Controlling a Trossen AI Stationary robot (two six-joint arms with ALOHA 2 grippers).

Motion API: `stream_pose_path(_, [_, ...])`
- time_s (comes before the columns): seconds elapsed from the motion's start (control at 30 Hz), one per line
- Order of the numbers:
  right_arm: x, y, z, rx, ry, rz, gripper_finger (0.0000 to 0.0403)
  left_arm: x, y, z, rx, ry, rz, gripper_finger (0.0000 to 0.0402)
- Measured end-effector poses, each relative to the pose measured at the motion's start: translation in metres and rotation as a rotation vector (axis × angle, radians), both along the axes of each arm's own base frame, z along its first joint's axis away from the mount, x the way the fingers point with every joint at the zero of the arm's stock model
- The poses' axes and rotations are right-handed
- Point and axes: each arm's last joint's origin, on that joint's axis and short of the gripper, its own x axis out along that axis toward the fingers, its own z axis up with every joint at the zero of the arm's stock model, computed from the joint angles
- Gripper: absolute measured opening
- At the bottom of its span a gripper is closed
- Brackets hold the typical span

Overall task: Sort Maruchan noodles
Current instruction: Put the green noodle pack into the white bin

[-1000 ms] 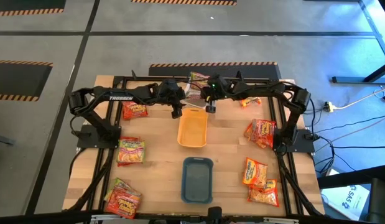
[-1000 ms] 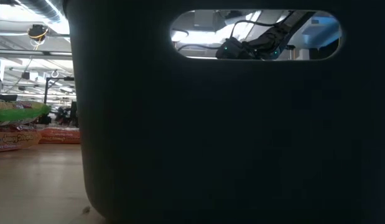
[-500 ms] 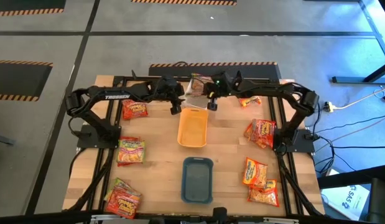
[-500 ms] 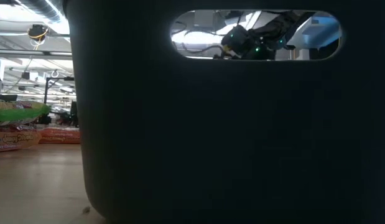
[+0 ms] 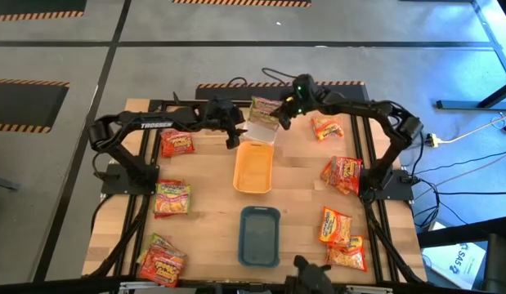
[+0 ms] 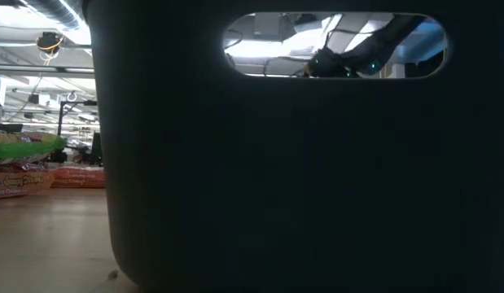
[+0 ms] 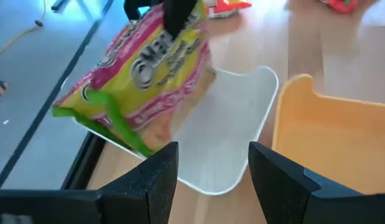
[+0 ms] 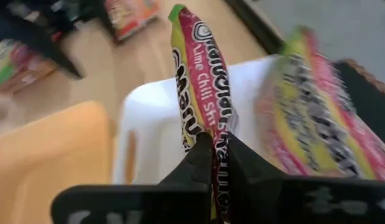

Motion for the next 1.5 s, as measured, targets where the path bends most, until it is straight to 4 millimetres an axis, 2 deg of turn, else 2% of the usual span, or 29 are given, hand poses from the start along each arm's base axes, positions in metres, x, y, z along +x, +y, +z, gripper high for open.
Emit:
stream_pose_path(0.1, [-0.004, -0.012, -0.012, 0.046, 0.011, -0.051, 0.0002, 0.001, 0.001, -0.005, -0.008, 0.016, 0.002, 0.0188])
stream_pose_path(0.3, [-0.004, -0.022, -0.03, 0.083, 0.039, -0.11, 0.0008, 0.003, 0.002, -0.011, -0.02, 0.034, 0.003, 0.0188])
stream_pose_path(0.6, [-0.005, -0.025, -0.032, 0.044, 0.077, -0.178, 0.0021, 0.003, 0.002, -0.011, -0.03, 0.029, 0.012, 0.0188])
stream_pose_path(0.7, [-0.005, -0.025, -0.032, 0.018, 0.089, -0.18, 0.0053, 0.004, 0.001, -0.011, -0.032, 0.028, 0.014, 0.0188])
stream_pose_path(1.0, [-0.001, -0.027, -0.027, -0.049, 0.032, -0.129, 0.0196, 0.004, 0.001, -0.011, -0.032, 0.028, 0.012, 0.0188])
stream_pose_path(1.1, [-0.002, -0.025, -0.019, -0.047, 0.032, -0.06, 0.0229, 0.004, -0.001, -0.012, -0.018, 0.043, 0.001, 0.0188])
stream_pose_path(1.27, [-0.006, -0.018, 0.013, -0.094, 0.051, -0.007, 0.0265, 0.001, -0.005, -0.006, 0.004, 0.048, 0.005, 0.0188])
stream_pose_path(1.37, [-0.006, -0.004, 0.024, -0.093, 0.064, 0.026, 0.027, 0.0, -0.011, -0.002, -0.006, 0.056, -0.006, 0.0188])
stream_pose_path(1.5, [0.001, 0.028, 0.043, -0.11, 0.06, 0.121, 0.0265, -0.003, -0.027, 0.001, -0.021, 0.099, -0.045, 0.0188])
